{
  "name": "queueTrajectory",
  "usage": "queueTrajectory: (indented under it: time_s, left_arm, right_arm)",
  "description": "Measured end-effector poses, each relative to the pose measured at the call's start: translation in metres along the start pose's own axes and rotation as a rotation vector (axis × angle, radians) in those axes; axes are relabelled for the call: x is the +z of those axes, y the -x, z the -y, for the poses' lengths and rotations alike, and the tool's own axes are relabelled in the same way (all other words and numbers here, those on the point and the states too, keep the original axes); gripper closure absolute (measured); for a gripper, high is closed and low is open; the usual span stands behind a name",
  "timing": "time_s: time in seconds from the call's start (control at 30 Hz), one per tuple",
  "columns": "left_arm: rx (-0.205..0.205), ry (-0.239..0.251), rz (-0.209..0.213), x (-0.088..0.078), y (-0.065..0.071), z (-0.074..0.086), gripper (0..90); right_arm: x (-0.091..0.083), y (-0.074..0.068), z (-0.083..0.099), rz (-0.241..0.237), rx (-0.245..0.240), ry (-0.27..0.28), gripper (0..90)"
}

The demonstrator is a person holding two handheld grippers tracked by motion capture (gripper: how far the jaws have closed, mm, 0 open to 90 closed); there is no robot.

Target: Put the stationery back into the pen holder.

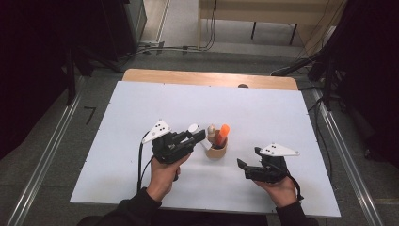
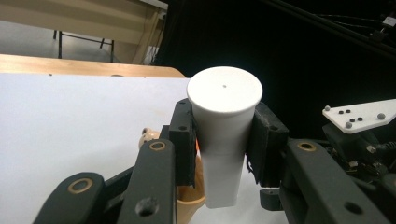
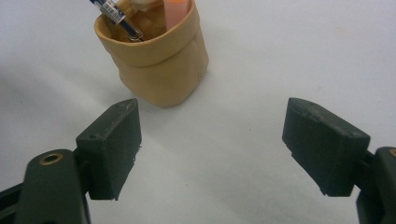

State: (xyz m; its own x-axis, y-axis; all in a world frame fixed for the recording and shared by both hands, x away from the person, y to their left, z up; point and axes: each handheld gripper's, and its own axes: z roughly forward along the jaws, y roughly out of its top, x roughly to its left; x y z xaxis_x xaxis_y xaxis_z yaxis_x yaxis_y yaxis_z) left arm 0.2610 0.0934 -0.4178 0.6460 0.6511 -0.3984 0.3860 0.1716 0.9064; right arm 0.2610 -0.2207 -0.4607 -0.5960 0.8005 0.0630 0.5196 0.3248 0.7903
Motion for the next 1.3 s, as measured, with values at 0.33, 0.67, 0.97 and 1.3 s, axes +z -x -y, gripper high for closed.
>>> queueTrajectory:
  time_s: [0.33, 0.67, 0.97, 1.3]
  left_arm:
    - [0.009, -0.007, -0.005, 0.007, 0.003, -0.002, 67.2]
    - [0.023, -0.01, -0.012, 0.013, 0.004, -0.004, 67.2]
    - [0.024, -0.012, -0.02, 0.019, 0.003, -0.004, 67.2]
    - [0.025, -0.017, -0.029, 0.025, 0.002, -0.003, 67.2]
  right_arm:
    - [-0.001, 0.004, 0.001, 0.006, 0.007, -0.002, 18.1]
    - [0.0, 0.005, 0.001, 0.006, 0.006, -0.006, 18.1]
    - [0.001, 0.005, 0.001, 0.004, 0.009, -0.008, 18.1]
    - [0.002, 0.005, 0.001, 0.004, 0.011, -0.006, 18.1]
